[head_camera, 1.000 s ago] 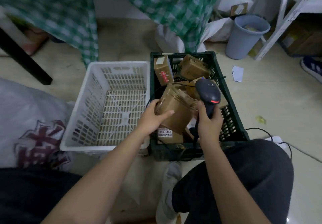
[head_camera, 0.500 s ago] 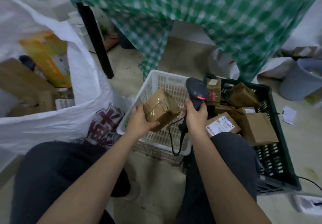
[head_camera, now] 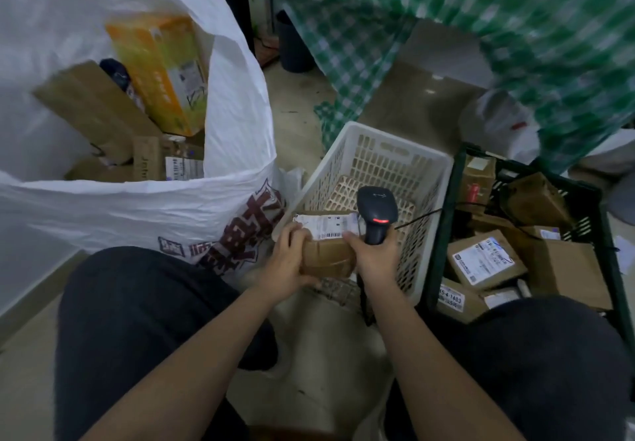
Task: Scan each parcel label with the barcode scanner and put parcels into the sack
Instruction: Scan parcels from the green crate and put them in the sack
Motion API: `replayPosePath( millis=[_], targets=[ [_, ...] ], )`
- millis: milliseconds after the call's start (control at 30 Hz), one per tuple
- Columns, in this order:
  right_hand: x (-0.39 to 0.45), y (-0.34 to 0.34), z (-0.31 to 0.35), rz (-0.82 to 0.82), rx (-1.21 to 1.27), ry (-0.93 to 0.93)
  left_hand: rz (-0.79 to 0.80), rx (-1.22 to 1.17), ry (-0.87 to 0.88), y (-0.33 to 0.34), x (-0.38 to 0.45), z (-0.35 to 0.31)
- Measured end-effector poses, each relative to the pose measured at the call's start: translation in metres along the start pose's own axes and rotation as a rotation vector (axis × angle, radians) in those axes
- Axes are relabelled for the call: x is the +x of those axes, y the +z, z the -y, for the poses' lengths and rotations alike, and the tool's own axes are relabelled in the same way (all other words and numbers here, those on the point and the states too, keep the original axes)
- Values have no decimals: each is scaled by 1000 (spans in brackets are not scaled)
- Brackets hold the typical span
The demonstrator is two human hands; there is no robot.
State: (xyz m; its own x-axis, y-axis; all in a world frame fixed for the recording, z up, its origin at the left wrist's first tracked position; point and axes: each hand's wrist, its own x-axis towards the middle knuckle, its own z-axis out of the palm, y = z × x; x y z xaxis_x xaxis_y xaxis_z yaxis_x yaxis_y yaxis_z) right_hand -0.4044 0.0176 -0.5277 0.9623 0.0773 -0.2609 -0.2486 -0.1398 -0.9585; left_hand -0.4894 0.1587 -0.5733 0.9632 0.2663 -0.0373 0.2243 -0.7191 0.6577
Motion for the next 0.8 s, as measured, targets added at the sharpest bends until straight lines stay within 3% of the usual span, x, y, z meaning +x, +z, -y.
replayPosePath(
  millis=[67, 167, 267, 333, 433, 533, 667, 800],
  targets=[
    [-1, -7, -9, 6, 11, 5, -79, -255, -66, 2, -5, 1],
    [-4, -18, -24, 15, -46, 23, -221, -665, -343, -3, -5, 0],
    [-7, -26, -34, 10, -102, 50, -54, -872, -631, -8, 0, 6],
    [-7, -29, -37, 28, -101, 50, 107, -889, -722, -8, -1, 7],
    [-5, -30, -37, 68, -144, 44, 155, -943, -785, -9, 0, 6],
    [-2, -32, -38, 91, -184, 39, 161, -935, -779, -11, -2, 2],
    [-1, -35, -40, 101, -218, 30, 147, -727, -468, -15, 0, 2],
    [-1, -32, -35, -2, -274, -18, 238, -498, -413, -18, 9, 6]
  ],
)
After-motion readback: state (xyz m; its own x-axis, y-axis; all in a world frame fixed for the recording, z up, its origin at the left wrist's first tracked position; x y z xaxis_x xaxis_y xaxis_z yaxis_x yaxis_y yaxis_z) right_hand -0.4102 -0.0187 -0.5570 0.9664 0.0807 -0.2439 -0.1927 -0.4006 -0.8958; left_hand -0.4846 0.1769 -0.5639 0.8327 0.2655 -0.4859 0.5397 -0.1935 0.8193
